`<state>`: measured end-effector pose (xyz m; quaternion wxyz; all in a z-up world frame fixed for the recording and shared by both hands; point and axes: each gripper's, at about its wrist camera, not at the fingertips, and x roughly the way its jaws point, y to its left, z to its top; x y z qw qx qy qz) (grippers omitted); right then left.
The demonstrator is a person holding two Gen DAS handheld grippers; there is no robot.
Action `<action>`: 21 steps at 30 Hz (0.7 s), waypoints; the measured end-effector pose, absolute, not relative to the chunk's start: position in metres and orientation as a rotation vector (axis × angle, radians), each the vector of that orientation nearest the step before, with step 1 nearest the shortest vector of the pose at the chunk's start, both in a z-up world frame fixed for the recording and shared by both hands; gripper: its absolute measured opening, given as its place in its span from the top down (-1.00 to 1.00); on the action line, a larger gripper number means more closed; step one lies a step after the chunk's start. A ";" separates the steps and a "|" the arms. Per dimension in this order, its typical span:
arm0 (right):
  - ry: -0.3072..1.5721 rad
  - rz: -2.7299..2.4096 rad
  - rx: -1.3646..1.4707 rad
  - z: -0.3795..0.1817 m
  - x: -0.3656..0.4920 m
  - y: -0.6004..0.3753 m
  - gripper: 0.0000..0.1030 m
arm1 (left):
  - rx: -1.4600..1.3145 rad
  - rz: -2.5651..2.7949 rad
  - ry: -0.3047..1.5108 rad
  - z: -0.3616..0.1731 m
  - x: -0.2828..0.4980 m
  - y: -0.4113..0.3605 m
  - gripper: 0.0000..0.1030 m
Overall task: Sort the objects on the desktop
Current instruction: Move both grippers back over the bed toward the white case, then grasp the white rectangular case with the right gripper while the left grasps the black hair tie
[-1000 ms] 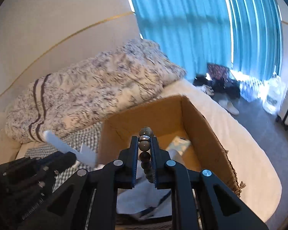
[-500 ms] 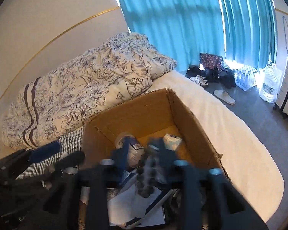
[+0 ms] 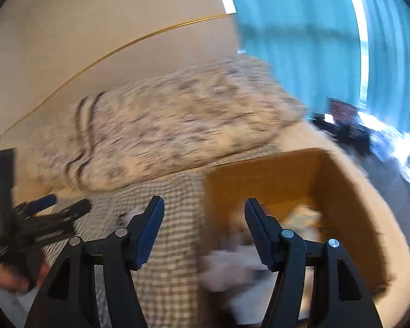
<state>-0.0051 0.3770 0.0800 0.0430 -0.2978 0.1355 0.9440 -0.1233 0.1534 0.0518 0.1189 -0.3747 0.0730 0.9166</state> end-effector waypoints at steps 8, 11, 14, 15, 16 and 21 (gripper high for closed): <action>0.297 3.074 -1.111 0.037 -0.070 0.267 -0.34 | -1.237 2.807 0.157 0.014 -0.159 0.052 -1.00; 0.170 3.081 -1.186 0.006 -0.098 0.240 -0.34 | -1.270 2.777 0.101 -0.008 -0.176 0.036 -1.00; 0.111 3.082 -1.238 -0.022 -0.115 0.228 -0.33 | -1.297 2.737 0.088 -0.028 -0.191 0.032 -1.00; 0.131 3.087 -1.273 -0.032 -0.125 0.226 -0.33 | -1.297 2.713 0.079 -0.036 -0.197 0.032 -1.00; 0.151 3.085 -1.305 -0.041 -0.133 0.225 -0.33 | -1.298 2.699 0.071 -0.042 -0.201 0.033 -1.00; 0.001 3.067 -1.370 -0.076 -0.168 0.216 -0.33 | -1.377 2.625 0.078 -0.084 -0.237 0.043 -1.00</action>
